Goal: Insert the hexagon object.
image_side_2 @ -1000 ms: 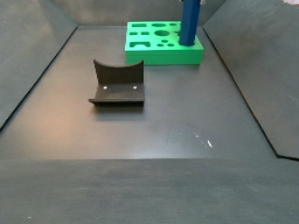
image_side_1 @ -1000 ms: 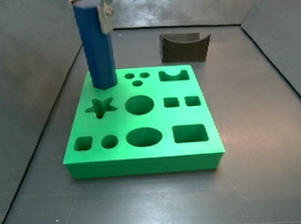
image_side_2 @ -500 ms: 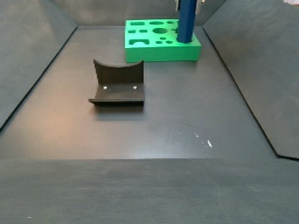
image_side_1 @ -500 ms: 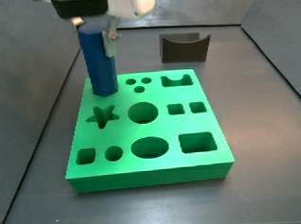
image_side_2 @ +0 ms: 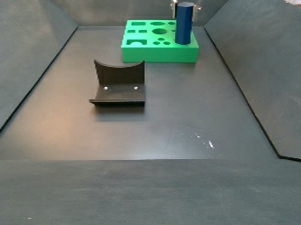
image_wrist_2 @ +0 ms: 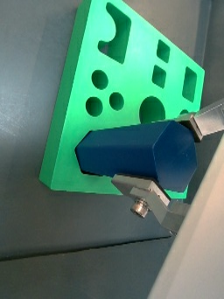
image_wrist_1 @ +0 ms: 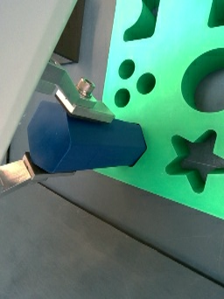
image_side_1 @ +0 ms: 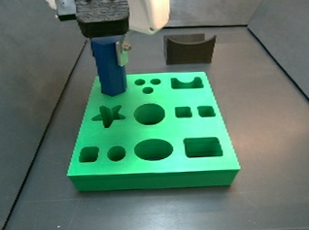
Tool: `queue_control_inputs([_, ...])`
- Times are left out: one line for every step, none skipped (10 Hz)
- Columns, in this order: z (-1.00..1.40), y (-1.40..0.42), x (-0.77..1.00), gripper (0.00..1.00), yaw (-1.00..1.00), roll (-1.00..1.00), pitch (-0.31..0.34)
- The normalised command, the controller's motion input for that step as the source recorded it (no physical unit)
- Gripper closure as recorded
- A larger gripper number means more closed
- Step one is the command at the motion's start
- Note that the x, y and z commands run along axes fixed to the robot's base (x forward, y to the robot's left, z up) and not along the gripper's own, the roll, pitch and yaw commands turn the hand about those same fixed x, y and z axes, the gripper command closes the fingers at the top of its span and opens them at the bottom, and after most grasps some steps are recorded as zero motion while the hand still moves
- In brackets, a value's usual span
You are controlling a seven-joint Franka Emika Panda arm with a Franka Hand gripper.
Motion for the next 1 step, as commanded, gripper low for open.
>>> queue_control_inputs([0.00,0.00,0.00,1.00,0.00,0.00,0.000])
